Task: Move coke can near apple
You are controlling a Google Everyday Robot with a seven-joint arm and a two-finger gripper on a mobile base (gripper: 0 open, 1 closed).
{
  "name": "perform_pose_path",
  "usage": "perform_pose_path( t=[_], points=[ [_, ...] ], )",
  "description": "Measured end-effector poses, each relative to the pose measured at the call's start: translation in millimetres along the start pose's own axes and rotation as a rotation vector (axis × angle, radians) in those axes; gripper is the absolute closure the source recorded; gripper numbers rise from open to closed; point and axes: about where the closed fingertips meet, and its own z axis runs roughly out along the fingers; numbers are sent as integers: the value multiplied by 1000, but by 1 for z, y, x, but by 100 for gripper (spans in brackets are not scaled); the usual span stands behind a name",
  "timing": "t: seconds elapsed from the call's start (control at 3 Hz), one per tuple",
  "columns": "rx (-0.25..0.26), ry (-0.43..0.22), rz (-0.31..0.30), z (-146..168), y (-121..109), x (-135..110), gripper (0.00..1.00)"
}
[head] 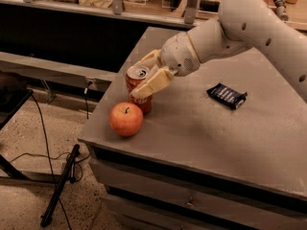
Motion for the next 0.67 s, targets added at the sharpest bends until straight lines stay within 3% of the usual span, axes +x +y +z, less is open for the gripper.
perform_pose_path(
  t=[0.67],
  points=[
    [-9,-2,-3,4,1,-1,28]
  ],
)
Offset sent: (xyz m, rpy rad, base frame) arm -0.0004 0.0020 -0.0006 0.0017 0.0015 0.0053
